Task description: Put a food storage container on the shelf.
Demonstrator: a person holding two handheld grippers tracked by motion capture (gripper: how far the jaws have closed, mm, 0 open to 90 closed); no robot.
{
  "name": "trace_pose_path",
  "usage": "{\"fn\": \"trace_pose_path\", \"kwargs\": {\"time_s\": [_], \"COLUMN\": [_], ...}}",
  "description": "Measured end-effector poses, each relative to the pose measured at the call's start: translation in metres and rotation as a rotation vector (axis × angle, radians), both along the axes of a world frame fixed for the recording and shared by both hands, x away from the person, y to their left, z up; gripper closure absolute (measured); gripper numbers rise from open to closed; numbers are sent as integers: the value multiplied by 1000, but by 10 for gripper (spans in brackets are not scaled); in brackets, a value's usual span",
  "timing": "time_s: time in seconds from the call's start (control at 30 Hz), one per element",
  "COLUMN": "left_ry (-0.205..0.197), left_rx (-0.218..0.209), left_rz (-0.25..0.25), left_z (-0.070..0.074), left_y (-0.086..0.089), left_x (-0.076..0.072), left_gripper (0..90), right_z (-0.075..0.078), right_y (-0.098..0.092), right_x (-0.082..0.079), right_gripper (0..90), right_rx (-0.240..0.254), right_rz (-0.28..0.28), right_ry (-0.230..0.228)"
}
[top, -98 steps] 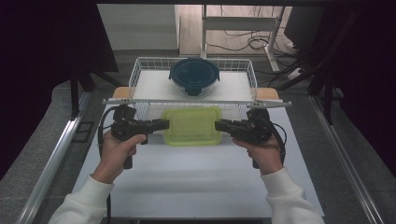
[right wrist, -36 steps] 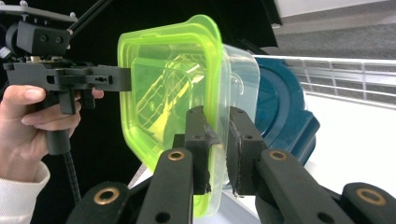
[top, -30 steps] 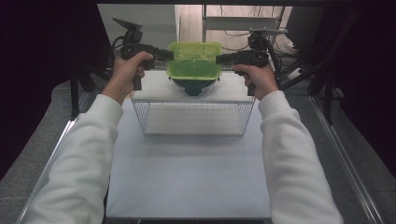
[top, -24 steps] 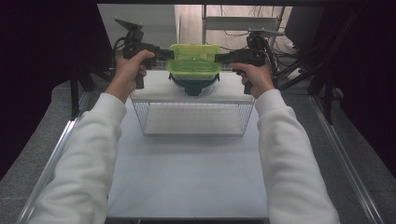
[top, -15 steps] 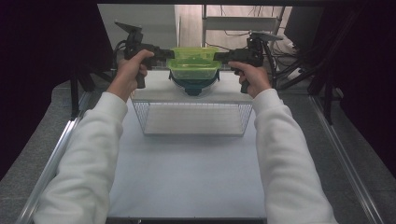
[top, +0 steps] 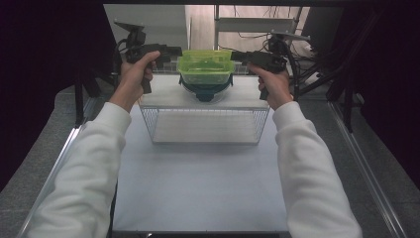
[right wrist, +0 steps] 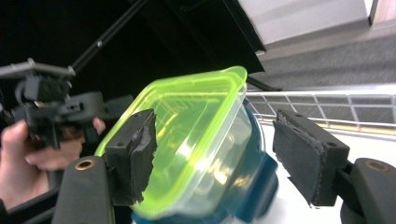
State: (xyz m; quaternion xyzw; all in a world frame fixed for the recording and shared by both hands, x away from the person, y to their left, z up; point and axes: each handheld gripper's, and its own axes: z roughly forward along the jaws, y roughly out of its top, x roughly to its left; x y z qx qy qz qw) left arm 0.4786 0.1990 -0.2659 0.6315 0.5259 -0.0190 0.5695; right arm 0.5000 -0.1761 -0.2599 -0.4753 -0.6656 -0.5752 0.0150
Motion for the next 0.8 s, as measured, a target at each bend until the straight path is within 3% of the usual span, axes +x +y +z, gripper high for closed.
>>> {"fn": "trace_pose_path", "kwargs": {"time_s": [0.17, 0.27, 0.37, 0.43, 0.53, 0.6, 0.67, 0.8], "left_ry": [-67, -86, -99, -103, -124, -132, -146, -180], "left_rx": [37, 101, 117, 132, 187, 180, 203, 232], "left_rz": [-11, 0, -5, -3, 12, 6, 2, -3], "left_z": [4, 5, 3, 0, -6, -11, -17, -36], "left_y": [0, 1, 2, 2, 2, 4, 5, 6], "left_x": [-23, -39, -49, -58, -74, -85, -97, -125], "left_gripper": [284, 280, 281, 281, 281, 281, 281, 281], "right_z": [2, 0, -4, -6, -11, -13, -15, -22], "right_y": [-8, -14, -20, -23, -28, -32, -36, -46], "right_x": [-22, -30, -37, -41, -52, -60, -72, -94], "right_gripper": [276, 274, 274, 274, 278, 278, 278, 280], "right_rx": [-98, -141, -165, -181, -195, -208, -245, -263], "right_rz": [47, 62, 76, 85, 96, 107, 114, 124], "right_ry": [-101, -134, -144, -141, -150, -167, -190, -218]}}
